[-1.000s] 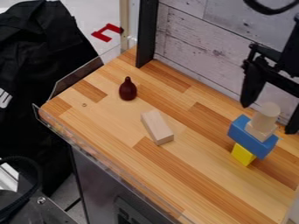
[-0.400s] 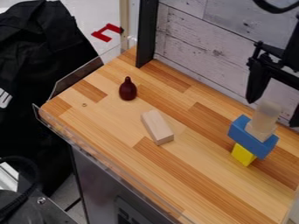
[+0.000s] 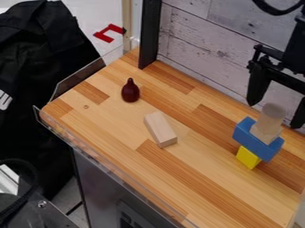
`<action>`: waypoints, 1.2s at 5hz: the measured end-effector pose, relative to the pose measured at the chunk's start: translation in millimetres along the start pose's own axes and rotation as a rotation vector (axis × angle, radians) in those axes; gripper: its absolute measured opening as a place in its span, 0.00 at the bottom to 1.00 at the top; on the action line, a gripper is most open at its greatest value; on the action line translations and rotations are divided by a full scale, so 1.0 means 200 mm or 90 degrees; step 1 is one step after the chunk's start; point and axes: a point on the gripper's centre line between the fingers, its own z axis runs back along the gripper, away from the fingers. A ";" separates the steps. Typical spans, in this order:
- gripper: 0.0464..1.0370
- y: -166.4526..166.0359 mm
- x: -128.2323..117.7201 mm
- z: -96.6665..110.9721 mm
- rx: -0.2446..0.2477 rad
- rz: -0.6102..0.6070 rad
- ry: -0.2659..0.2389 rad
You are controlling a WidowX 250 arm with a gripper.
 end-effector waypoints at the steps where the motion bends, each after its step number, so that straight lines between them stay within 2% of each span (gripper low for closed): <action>1: 0.96 0.01 0.02 -0.03 -0.008 -0.001 0.013; 3: 0.96 0.02 0.03 -0.05 -0.017 -0.002 0.019; 4: 0.96 0.03 0.05 -0.09 -0.020 0.002 0.034; 5: 0.93 0.03 0.06 -0.10 -0.031 0.006 0.033; 6: 0.62 0.04 0.07 -0.10 -0.039 0.012 0.028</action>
